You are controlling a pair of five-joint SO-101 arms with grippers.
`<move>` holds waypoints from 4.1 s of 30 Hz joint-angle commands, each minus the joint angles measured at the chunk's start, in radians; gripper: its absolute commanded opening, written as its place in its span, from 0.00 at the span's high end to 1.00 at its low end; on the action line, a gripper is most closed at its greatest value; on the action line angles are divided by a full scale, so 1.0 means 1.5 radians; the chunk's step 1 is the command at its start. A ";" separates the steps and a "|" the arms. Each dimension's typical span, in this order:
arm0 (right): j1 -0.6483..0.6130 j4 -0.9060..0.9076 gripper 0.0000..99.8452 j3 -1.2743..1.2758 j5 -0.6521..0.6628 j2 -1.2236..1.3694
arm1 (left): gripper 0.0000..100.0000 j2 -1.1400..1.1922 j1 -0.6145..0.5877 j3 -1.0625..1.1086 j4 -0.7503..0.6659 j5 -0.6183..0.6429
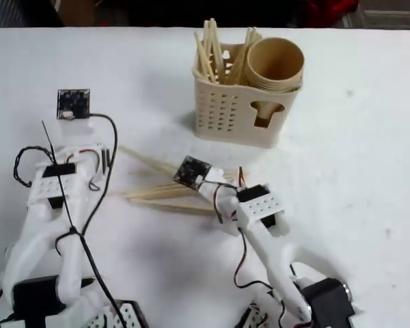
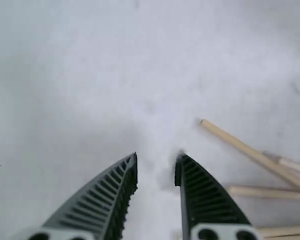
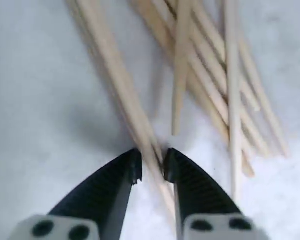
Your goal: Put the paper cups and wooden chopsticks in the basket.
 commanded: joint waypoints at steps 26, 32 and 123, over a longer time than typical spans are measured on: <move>0.009 0.104 0.98 -0.011 0.008 -0.194 | 0.86 -0.030 -0.006 -0.002 -0.015 0.003; 0.004 0.121 0.98 -0.010 0.009 -0.195 | 0.86 -0.030 -0.006 -0.002 -0.015 0.003; 0.083 -0.389 0.94 -0.693 -0.388 0.066 | 0.86 -0.029 -0.008 -0.003 -0.015 0.002</move>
